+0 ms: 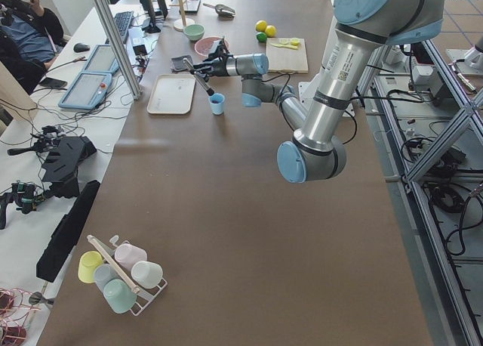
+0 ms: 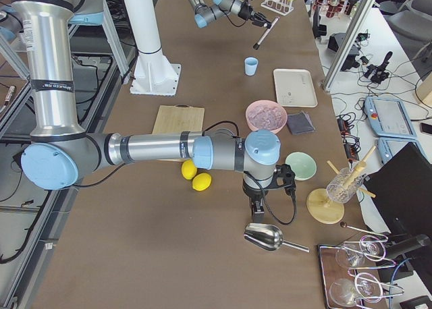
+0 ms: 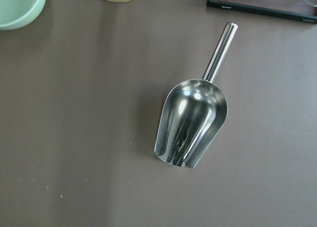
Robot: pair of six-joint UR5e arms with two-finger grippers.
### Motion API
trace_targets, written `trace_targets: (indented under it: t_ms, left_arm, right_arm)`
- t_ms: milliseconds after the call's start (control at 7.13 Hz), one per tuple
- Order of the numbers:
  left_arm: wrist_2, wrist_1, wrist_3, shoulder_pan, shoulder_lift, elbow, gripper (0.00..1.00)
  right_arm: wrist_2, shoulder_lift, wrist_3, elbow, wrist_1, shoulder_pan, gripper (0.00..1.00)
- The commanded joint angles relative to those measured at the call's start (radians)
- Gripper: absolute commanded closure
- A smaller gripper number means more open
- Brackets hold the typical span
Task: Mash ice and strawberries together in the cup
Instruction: 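Carry the muddler with the left gripper over the cup and lower it in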
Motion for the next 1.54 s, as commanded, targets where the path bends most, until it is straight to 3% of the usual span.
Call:
trace_targets:
  t_ms: [0, 281, 982, 1403]
  left_arm:
    - [0.032, 0.008, 0.062, 0.027, -0.089, 0.062, 0.77]
    - [0.031, 0.008, 0.06, 0.032, -0.111, 0.1, 0.77]
    - [0.029, -0.05, 0.051, 0.056, -0.1, 0.145, 0.77]
    - [0.103, -0.056, 0.056, 0.11, -0.094, 0.169, 0.77]
  right_arm:
    - [0.005, -0.04, -0.001, -0.006, 0.004, 0.008, 0.01]
    - [0.059, -0.063, -0.001, 0.016, -0.008, 0.02, 0.01]
    - [0.05, -0.062, 0.001, 0.0, -0.008, 0.02, 0.01]
    - [0.048, -0.074, -0.001, 0.003, -0.004, 0.034, 0.01]
